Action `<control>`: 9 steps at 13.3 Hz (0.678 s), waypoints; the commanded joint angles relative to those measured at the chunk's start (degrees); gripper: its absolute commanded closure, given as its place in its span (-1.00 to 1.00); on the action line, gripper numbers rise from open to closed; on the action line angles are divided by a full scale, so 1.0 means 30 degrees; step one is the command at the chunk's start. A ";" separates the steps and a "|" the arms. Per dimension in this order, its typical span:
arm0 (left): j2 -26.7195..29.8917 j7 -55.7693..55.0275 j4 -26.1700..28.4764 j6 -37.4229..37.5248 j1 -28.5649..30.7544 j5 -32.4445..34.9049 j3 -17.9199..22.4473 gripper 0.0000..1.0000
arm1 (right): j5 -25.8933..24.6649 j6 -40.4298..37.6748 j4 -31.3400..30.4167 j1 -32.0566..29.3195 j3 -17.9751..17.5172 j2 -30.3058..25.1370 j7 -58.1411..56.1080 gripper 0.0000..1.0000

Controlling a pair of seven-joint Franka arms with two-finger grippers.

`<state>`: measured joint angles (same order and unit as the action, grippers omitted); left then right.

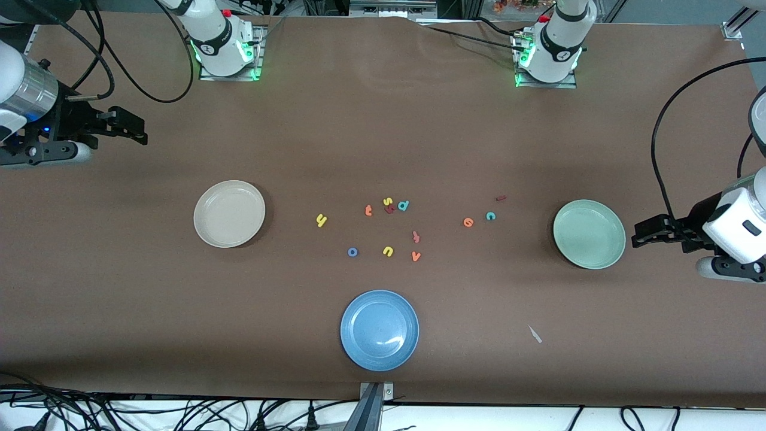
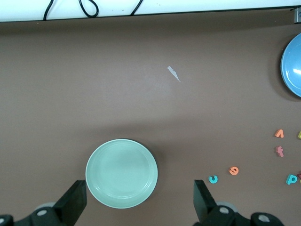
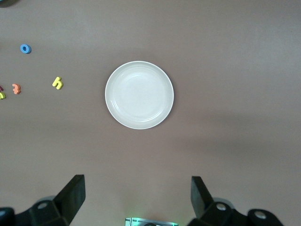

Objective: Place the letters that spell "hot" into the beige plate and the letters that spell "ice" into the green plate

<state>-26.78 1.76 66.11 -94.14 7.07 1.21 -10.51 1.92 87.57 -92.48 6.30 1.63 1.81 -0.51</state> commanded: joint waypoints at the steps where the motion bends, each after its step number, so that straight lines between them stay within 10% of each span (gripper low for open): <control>1: 0.0137 0.0382 -0.0092 0.0238 0.0018 -0.0404 -0.0011 -1.00 | -0.0083 0.0224 0.0414 -0.0106 0.0044 0.0188 0.0022 -0.99; 9: 0.0137 0.0382 -0.0092 0.0238 -0.0012 -0.0404 -0.0011 -1.00 | -0.0199 -0.0067 0.1032 -0.0049 0.0044 0.0599 -0.0268 -0.99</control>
<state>-26.78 1.76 66.11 -94.14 6.97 1.21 -10.60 1.92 88.29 -90.81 6.16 1.76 2.88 -0.58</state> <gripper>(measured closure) 0.000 0.004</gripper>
